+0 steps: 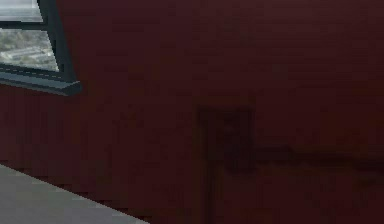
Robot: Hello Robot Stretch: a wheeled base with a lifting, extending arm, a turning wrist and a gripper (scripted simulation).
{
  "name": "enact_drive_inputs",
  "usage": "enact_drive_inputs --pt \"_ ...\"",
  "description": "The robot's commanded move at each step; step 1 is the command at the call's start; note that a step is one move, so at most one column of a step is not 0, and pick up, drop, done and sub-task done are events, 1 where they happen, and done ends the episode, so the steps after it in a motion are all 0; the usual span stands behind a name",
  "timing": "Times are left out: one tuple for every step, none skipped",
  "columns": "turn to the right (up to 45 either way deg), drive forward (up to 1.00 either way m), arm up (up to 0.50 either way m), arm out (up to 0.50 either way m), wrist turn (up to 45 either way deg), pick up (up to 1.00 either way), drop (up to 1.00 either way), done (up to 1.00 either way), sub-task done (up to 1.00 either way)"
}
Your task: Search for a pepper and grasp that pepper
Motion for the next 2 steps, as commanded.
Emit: enact_drive_inputs --pt "0.0 0.00 0.00 0.00 45.0 0.00 0.00 0.00 0.00" --pt "0.0 0.00 0.00 0.00 45.0 0.00 0.00 0.00 0.00"
